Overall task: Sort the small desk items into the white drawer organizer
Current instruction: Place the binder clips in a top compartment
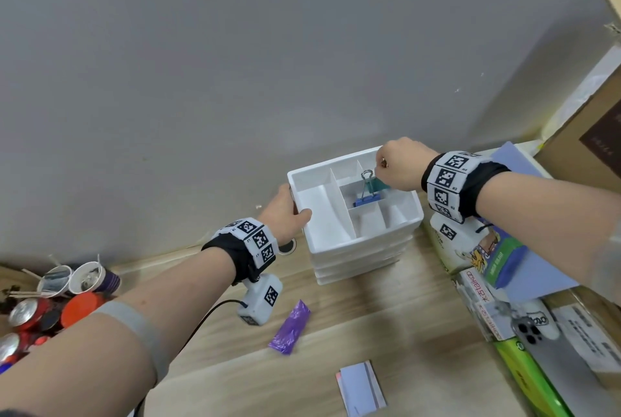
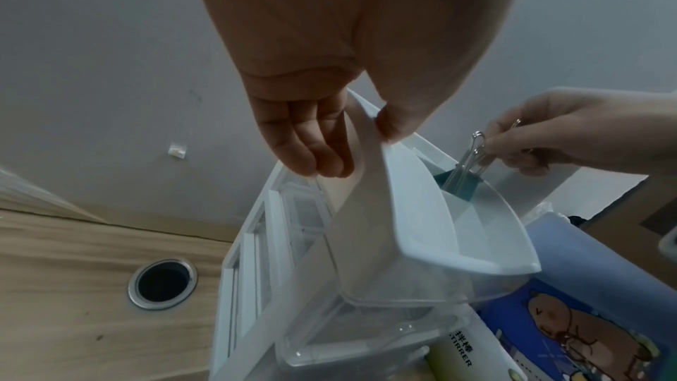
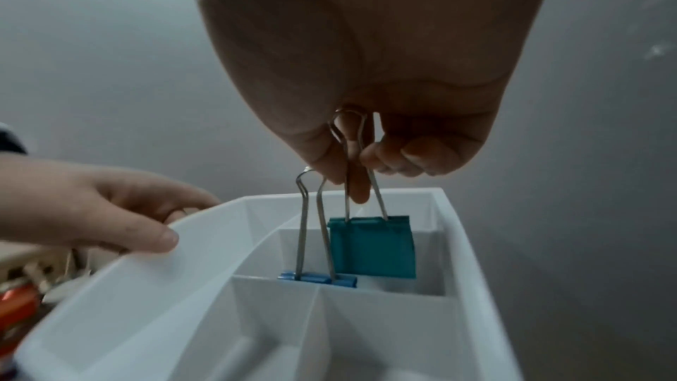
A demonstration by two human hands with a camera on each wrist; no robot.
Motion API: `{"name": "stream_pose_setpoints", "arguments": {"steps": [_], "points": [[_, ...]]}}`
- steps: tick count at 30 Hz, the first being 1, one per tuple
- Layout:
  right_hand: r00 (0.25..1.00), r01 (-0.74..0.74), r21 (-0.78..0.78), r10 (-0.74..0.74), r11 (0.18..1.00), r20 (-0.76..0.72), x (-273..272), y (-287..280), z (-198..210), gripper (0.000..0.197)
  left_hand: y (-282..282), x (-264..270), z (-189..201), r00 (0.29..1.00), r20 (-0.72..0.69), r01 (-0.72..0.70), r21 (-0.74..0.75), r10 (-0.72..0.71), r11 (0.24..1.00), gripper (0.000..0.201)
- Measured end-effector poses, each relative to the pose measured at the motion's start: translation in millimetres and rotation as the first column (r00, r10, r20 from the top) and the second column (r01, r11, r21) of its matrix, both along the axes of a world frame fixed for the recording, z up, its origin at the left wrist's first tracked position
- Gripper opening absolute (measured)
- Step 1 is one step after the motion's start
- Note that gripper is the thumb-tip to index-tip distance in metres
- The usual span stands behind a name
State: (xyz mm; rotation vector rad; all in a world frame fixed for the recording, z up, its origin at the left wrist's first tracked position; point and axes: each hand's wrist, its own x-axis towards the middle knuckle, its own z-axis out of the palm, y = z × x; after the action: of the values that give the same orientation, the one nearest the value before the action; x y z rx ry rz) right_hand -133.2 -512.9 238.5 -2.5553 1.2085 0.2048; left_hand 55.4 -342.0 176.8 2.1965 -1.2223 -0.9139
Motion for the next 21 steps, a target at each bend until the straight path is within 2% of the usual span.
{"name": "stream_pose_setpoints", "arguments": {"steps": [5,7,10,13,17,19,21], "points": [[0.987,0.0,-0.011,-0.002,1.0,-0.161,-2.5,-0.9,-13.8,0.02,1.1,-2.0,-0.4,0.999,0.0,0.037,-0.008,-0.037,0.999,0.043],[0.985,-0.005,-0.003,0.005,1.0,-0.174,-3.1,-2.1,-17.6,0.021,1.8,-2.8,0.0,0.999,0.004,0.037,-0.006,-0.037,0.999,0.042],[0.997,0.008,0.077,-0.002,0.997,-0.081,-3.6,-3.7,-21.8,0.024,3.9,-3.7,0.6,1.0,-0.013,0.026,-0.016,-0.026,1.0,0.044],[0.999,0.03,0.086,-0.031,0.996,0.008,-7.4,-2.1,-26.6,0.025,5.2,-3.9,-1.3,0.999,-0.037,0.012,-0.03,-0.013,0.999,0.043],[0.98,0.162,-0.009,-0.159,0.987,0.123,-18.9,2.6,-29.8,0.05,8.8,-1.3,-7.4,0.989,-0.135,-0.055,-0.011,0.053,0.998,0.034],[0.954,0.209,-0.074,-0.186,0.975,0.236,-28.0,8.3,-29.8,0.049,16.7,1.5,-13.3,0.981,-0.163,-0.1,0.037,0.104,0.994,0.033],[0.92,0.225,-0.135,-0.165,0.965,0.356,-38.6,17.8,-33.0,0.038,31.0,5.0,-21.4,0.98,-0.132,-0.137,0.092,0.148,0.986,0.032]]}}
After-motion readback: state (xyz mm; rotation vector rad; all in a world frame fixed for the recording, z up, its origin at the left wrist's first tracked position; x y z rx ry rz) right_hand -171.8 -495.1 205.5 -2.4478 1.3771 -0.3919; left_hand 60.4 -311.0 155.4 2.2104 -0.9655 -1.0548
